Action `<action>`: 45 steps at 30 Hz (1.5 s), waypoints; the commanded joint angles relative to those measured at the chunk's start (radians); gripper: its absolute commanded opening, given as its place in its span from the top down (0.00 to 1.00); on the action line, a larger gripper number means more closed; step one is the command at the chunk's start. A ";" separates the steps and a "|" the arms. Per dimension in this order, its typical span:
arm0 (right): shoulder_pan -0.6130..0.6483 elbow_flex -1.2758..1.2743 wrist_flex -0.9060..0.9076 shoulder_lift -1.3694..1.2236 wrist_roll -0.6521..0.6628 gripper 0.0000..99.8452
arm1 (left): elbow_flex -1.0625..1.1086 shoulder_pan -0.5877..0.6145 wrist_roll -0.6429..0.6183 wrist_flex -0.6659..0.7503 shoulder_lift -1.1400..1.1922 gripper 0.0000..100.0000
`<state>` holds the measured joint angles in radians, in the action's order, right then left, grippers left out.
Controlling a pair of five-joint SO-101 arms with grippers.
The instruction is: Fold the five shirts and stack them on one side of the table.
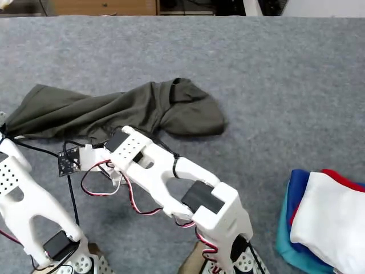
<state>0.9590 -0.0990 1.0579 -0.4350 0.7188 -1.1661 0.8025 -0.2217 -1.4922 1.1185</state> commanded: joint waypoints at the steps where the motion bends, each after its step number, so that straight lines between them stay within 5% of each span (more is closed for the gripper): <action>1: -0.039 0.027 0.015 0.016 -0.077 1.00 | -0.034 0.012 0.002 0.021 -0.007 0.98; 13: -0.311 0.133 0.167 0.622 -0.267 1.00 | -0.037 -0.015 0.005 0.003 -0.016 0.98; 21: -0.483 0.139 0.169 1.130 -0.327 1.00 | -0.419 -0.147 0.028 -0.273 -0.150 0.98; 32: -0.757 0.352 0.279 1.343 -0.321 1.00 | -0.213 -0.261 0.114 -0.272 -0.748 0.98; 36: -0.727 0.318 0.353 1.333 -0.328 1.00 | 0.025 -0.322 0.146 -0.269 -0.946 0.98; 41: -0.453 0.056 0.367 1.241 -0.328 0.99 | 0.276 -0.288 0.150 -0.239 -0.974 0.98; 45: -0.232 -0.130 0.325 1.156 -0.344 0.97 | 0.425 -0.173 0.150 -0.061 -0.944 0.98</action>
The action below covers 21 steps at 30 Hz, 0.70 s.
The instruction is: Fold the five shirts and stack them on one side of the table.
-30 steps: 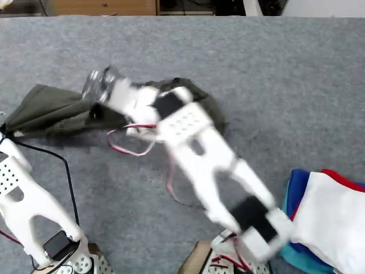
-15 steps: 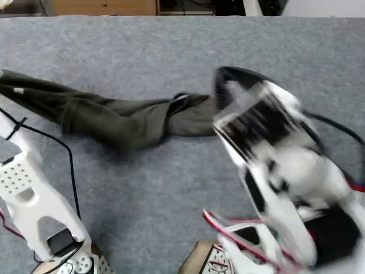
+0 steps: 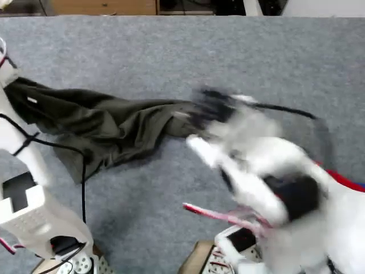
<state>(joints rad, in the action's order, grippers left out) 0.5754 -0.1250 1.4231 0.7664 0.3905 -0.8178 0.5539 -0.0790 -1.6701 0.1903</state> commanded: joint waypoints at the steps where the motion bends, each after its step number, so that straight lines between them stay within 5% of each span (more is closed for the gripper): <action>1: 0.194 -0.139 -0.064 -0.070 -0.015 0.94 | 0.106 0.103 0.008 0.163 -0.008 0.98; 12: 0.418 -0.058 -0.244 -0.661 0.044 0.78 | 0.473 0.199 0.008 0.537 0.096 0.98; 21: 0.410 0.193 -0.264 -1.082 0.051 0.77 | 0.562 0.199 0.008 0.603 0.113 0.98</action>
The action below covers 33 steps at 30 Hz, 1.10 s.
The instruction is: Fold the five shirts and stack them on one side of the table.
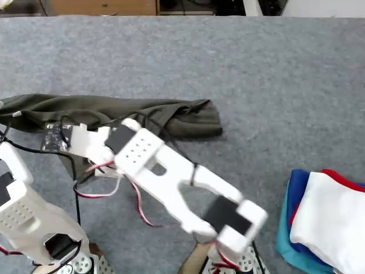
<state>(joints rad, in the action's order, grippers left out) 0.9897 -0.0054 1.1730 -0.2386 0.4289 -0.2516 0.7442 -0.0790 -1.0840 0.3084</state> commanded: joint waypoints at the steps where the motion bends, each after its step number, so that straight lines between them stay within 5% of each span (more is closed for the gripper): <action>1: -0.007 0.073 -0.014 -0.102 0.023 0.77 | -0.003 0.009 0.006 0.017 -0.005 0.98; 11: -0.143 0.062 -0.032 -0.209 0.077 0.79 | 0.018 0.025 0.005 0.061 0.036 0.98; 17: -0.237 0.061 -0.038 -0.268 0.124 0.99 | 0.018 -0.018 0.002 0.063 0.059 0.98; 25: -0.332 0.053 -0.014 -0.269 0.183 1.00 | 0.017 -0.055 0.000 0.058 0.122 0.98; 33: -0.559 0.059 0.034 -0.225 0.344 1.00 | 0.018 -0.130 0.002 -0.020 0.140 0.98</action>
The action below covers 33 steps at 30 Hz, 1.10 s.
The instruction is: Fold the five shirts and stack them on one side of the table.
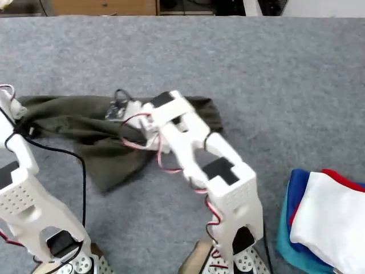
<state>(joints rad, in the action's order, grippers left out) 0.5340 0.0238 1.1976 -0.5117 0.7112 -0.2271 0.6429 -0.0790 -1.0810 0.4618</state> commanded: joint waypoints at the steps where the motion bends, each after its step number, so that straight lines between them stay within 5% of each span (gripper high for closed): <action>1: -0.130 0.031 0.008 0.056 0.089 1.00 | -0.005 -0.035 0.002 -0.028 -0.013 0.98; 6: -0.194 0.024 -0.014 0.061 0.172 0.98 | 0.044 -0.078 0.005 -0.023 -0.018 0.98; 12: -0.200 0.018 -0.026 0.099 0.169 0.83 | 0.107 -0.083 0.002 0.092 0.002 0.98; 33: -0.191 -0.487 0.037 0.647 0.143 0.82 | 0.133 -0.077 0.002 0.135 0.004 0.98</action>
<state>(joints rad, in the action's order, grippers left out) 0.3253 -0.3966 1.2252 0.0437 0.8738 -0.0890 0.5677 -0.0790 -0.9567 0.4833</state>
